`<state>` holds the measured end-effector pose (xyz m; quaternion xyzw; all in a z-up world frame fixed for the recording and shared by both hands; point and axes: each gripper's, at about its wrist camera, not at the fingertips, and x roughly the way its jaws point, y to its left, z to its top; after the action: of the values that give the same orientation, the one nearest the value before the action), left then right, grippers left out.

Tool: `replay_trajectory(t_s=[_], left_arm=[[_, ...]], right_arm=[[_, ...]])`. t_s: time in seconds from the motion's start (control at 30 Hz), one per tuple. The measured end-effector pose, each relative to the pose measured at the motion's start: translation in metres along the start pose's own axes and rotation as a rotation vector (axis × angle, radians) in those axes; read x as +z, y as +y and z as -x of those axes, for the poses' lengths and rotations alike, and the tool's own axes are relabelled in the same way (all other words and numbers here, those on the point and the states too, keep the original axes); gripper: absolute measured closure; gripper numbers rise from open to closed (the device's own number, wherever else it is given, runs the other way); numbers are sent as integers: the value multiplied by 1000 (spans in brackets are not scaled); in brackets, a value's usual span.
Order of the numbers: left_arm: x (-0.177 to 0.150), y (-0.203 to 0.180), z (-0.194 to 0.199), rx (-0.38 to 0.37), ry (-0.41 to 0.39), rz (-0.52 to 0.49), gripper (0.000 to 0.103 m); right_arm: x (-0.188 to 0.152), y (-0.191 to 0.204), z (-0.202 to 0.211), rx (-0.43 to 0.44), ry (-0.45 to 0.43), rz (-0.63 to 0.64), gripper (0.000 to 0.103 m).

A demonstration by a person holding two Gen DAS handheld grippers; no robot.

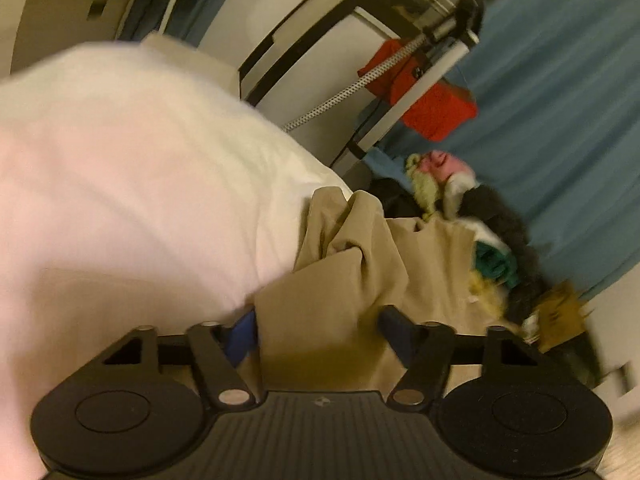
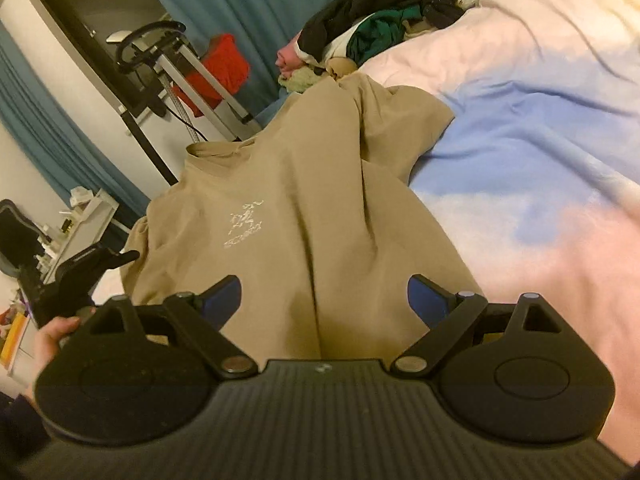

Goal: Fold clothes

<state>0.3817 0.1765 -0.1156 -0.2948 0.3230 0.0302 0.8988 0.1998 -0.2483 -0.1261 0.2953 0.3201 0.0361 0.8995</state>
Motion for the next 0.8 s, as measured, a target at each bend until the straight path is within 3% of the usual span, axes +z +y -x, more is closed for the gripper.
replay_trajectory(t_s=[0.03,0.1,0.17,0.33,0.47,0.57,0.63,0.7,0.73,0.8], left_arm=[[1,-5,-3,21,0,-39,55],[0,-17,-5,58,0,-126,81],[-3,-30,-4,97,-12,-218,88],[-47,-113,9,247,-200,-787,90],[-98,-164,1,208,-168,-1076,90],[-141,-182,-11,140,-113,-1258,89],[-159,-182,-21,140,-49,-1312,87],[-168,-179,-19,114,-17,-1313,78],[-168,-175,-13,88,-11,-1299,73],[-164,-166,6,24,-4,-1247,45]], right_arm=[[3,-2,-3,-4,-4,-5,11],[10,-6,-8,-9,-7,-32,11],[14,-9,-9,-5,-14,-50,11],[15,-15,7,-22,-34,-58,11],[21,-22,19,-51,-74,-62,11],[24,-25,21,-66,-85,-66,11],[24,-27,19,-59,-78,-79,11],[22,-28,16,-49,-63,-87,11],[21,-28,16,-44,-56,-88,11],[20,-27,15,-38,-47,-86,11]])
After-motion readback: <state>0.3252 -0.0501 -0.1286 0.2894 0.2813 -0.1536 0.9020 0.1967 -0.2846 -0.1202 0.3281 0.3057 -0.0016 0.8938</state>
